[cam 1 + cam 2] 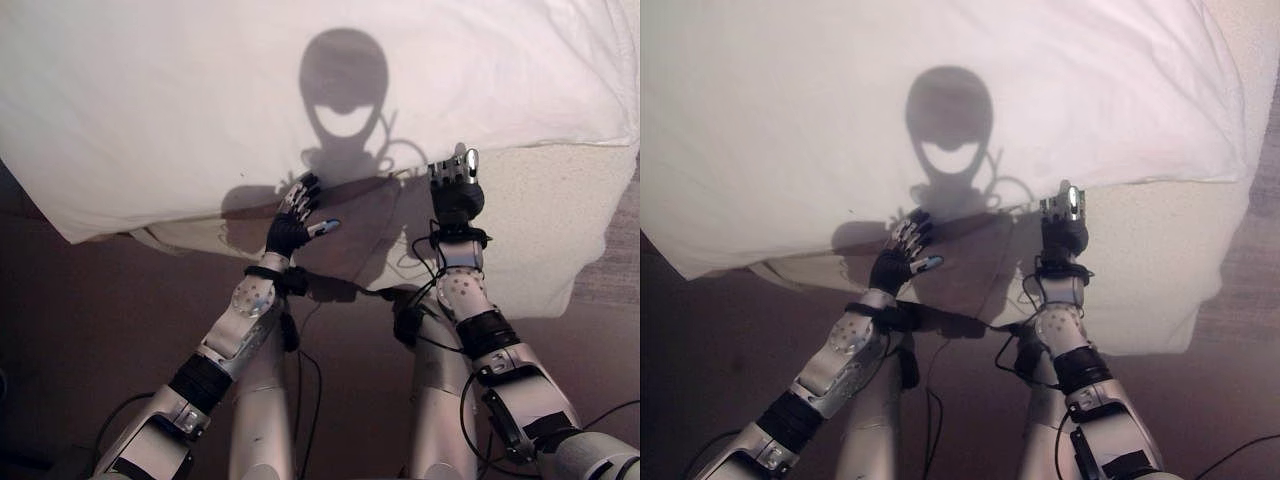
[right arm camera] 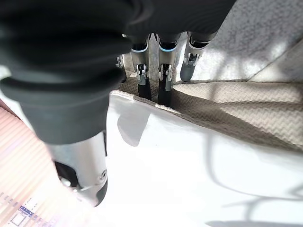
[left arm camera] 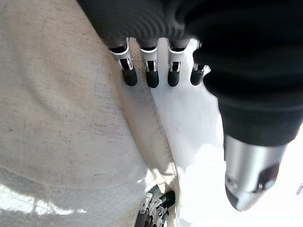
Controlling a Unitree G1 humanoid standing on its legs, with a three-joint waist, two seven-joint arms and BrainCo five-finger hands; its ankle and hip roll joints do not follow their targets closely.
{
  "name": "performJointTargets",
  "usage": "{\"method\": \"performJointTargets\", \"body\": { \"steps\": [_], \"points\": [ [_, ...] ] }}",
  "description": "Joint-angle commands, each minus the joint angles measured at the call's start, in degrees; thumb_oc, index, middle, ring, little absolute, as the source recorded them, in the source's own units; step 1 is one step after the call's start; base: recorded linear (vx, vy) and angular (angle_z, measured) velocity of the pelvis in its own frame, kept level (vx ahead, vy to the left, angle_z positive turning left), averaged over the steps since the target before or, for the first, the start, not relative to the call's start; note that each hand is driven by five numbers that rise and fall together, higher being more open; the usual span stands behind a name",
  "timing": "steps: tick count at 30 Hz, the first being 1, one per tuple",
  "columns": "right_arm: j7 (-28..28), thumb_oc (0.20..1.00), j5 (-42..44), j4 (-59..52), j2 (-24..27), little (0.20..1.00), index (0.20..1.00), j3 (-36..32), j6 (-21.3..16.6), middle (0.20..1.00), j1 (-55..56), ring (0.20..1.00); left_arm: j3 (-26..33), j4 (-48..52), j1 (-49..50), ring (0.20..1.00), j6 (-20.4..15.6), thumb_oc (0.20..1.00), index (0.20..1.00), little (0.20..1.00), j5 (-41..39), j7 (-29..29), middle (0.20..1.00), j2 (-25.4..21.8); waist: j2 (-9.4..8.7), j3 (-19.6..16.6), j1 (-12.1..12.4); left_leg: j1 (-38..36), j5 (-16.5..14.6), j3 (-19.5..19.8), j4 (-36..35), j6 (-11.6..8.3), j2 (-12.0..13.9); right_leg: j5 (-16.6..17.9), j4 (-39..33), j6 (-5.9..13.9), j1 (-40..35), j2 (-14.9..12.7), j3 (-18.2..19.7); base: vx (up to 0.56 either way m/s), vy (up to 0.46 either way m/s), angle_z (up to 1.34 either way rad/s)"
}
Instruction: Make the bed
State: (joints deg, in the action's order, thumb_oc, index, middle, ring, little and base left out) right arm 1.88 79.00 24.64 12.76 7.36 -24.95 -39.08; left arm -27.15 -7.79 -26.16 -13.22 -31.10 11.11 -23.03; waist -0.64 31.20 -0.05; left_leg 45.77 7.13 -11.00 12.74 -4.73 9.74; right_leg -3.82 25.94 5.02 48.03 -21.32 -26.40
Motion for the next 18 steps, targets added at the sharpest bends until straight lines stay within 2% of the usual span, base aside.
{"method": "performJointTargets", "body": {
  "steps": [1,10,18],
  "points": [
    [-3.53,1.000,1.44,-4.00,4.10,1.000,1.000,-4.35,-2.94,1.000,-2.60,1.000,-0.63,7.72,1.77,1.000,-3.21,1.000,1.000,1.000,0.16,-1.49,1.000,-1.11,-0.37,-1.40,2.08,-0.17,-7.76,-1.47,5.60,-1.16,-0.01,10.87,-5.36,7.71,-1.64,-4.35,-1.29,0.00,0.000,0.00],
    [-1.94,1.000,2.20,3.11,6.73,1.000,1.000,-6.37,-3.08,1.000,-8.03,1.000,-0.72,7.67,1.91,1.000,-3.68,1.000,1.000,1.000,-0.47,-1.90,1.000,-1.26,-0.05,-1.40,2.77,-0.19,-7.65,-1.21,4.94,-1.13,-0.11,10.78,-5.40,7.85,-1.44,-4.04,-1.23,0.00,0.000,0.00],
    [1.13,1.000,3.96,16.40,11.92,1.000,1.000,-8.72,-1.68,1.000,-15.63,1.000,-1.84,8.00,2.22,1.000,-3.52,1.000,1.000,1.000,-1.53,-2.54,1.000,-1.54,0.60,-1.40,3.98,0.16,-7.52,-0.71,4.79,-1.29,-0.06,10.48,-5.34,7.87,-1.23,-3.53,-1.11,0.00,0.000,0.00]
  ]
}}
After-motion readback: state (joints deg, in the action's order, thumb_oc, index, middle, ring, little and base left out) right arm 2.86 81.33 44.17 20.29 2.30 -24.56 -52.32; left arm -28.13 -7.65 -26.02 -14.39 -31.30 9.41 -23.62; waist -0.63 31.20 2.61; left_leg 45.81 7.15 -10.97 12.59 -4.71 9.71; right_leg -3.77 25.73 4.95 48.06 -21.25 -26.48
